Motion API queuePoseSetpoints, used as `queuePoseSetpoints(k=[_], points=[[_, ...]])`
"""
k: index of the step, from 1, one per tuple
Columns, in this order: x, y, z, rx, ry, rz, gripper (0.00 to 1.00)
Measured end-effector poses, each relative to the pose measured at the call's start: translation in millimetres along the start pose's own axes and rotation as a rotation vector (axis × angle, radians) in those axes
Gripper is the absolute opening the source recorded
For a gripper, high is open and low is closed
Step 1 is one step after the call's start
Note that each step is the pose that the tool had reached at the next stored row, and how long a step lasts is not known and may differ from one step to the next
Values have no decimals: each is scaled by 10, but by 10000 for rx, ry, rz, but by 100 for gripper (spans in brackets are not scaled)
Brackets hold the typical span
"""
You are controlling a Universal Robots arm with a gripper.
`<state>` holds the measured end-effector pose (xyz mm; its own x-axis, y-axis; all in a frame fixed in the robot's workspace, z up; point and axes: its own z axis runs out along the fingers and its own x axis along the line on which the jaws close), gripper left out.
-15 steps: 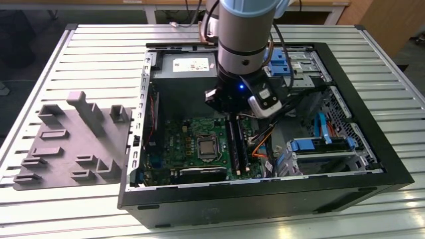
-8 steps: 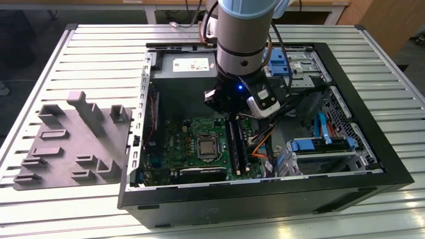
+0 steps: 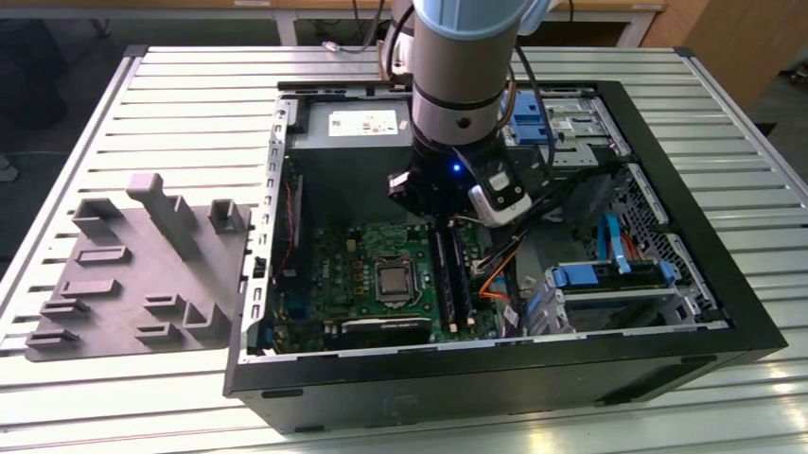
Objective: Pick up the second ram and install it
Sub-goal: 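Press down the second ram until it locks into place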
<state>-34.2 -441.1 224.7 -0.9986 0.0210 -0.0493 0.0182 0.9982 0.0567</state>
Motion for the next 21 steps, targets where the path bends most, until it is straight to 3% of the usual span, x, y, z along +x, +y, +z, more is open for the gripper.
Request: queuePoseSetpoints(k=[21], points=[[4,-2,60,-3,-1,0,11]])
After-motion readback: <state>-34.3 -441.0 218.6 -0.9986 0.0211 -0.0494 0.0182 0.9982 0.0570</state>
